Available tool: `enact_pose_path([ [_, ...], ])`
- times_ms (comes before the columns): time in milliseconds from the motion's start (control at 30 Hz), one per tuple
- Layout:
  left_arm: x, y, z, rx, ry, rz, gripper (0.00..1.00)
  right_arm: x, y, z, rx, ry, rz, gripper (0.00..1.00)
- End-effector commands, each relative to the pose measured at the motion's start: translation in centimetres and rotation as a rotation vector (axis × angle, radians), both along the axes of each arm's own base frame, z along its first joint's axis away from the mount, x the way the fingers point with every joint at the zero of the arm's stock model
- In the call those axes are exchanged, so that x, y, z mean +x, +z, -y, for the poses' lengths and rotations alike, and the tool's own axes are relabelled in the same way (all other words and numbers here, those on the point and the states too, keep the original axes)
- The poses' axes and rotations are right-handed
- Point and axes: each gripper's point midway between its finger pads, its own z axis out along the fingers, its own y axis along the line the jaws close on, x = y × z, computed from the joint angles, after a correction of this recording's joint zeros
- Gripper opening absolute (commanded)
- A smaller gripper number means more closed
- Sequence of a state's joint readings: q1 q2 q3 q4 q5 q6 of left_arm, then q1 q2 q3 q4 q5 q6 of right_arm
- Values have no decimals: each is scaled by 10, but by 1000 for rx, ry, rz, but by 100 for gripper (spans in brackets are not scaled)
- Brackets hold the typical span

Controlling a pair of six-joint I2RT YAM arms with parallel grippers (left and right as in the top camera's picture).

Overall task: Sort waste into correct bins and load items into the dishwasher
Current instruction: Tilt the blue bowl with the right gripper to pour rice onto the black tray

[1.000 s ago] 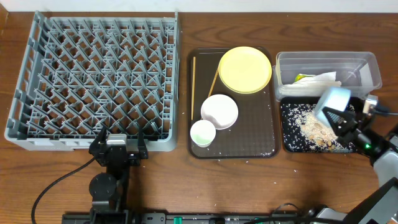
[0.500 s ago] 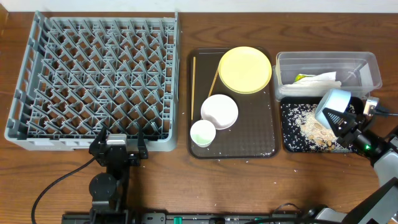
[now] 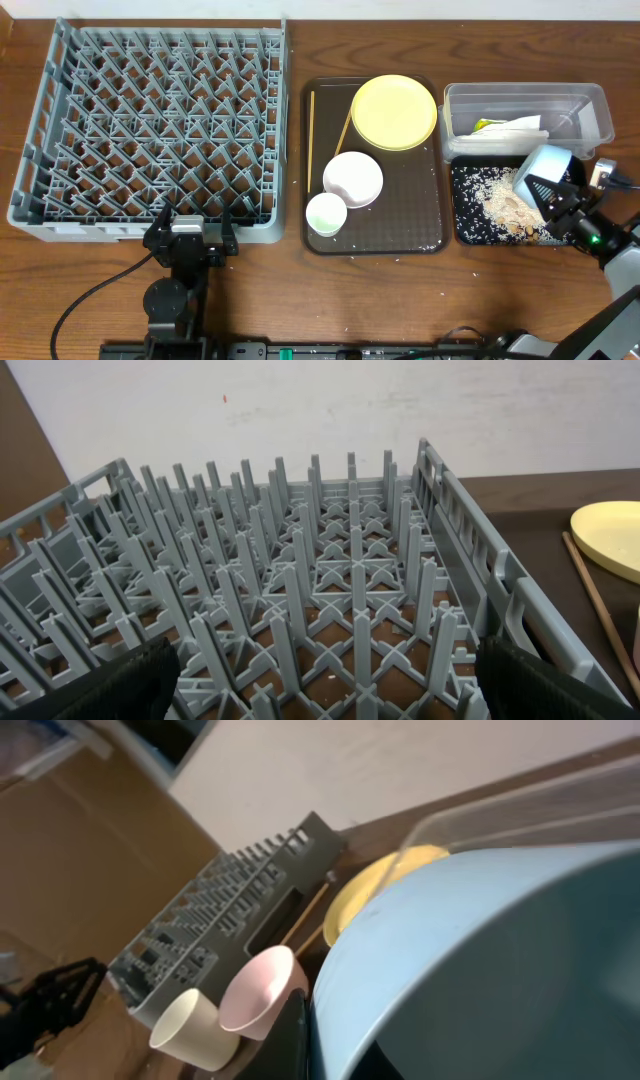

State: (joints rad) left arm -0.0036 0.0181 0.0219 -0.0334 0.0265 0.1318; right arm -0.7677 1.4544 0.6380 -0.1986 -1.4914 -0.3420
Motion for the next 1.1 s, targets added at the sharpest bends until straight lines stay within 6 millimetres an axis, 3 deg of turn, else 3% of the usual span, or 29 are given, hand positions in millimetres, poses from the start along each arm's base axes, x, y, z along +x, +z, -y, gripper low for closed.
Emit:
enact_pose_path([
  [0,-1,-18,-4,9,21,-55,96,0,-1,-5,2,18,7,1],
  [100,-1,-18,-4,9,21,-55,96,5,-17,3,-4,-47,-112,1],
  [133,-1,-18,-4,9,21,-56,96,5,-15,2,3,-40,-103,1],
  [200,-1,-18,-4,9,21,-55,96,-4,8,-9,24,51,59,1],
  [400,-1,-18,-4,9,21,-55,96,0,11,-7,3,55,76,1],
  [633,-1,-18,-4,9,21,-55,96,18,-35,24,-29,-176,-253,1],
  [700,-1,-18,-4,9,21,-56,96,17,-31,21,-18,-160,-236,1],
  [800,-1,-18,-4,9,21,-56,96,2,11,-5,6,48,63,1],
  [1067,-1,-18,-4,9,21,-56,96,6,7,-3,1,29,29,1],
])
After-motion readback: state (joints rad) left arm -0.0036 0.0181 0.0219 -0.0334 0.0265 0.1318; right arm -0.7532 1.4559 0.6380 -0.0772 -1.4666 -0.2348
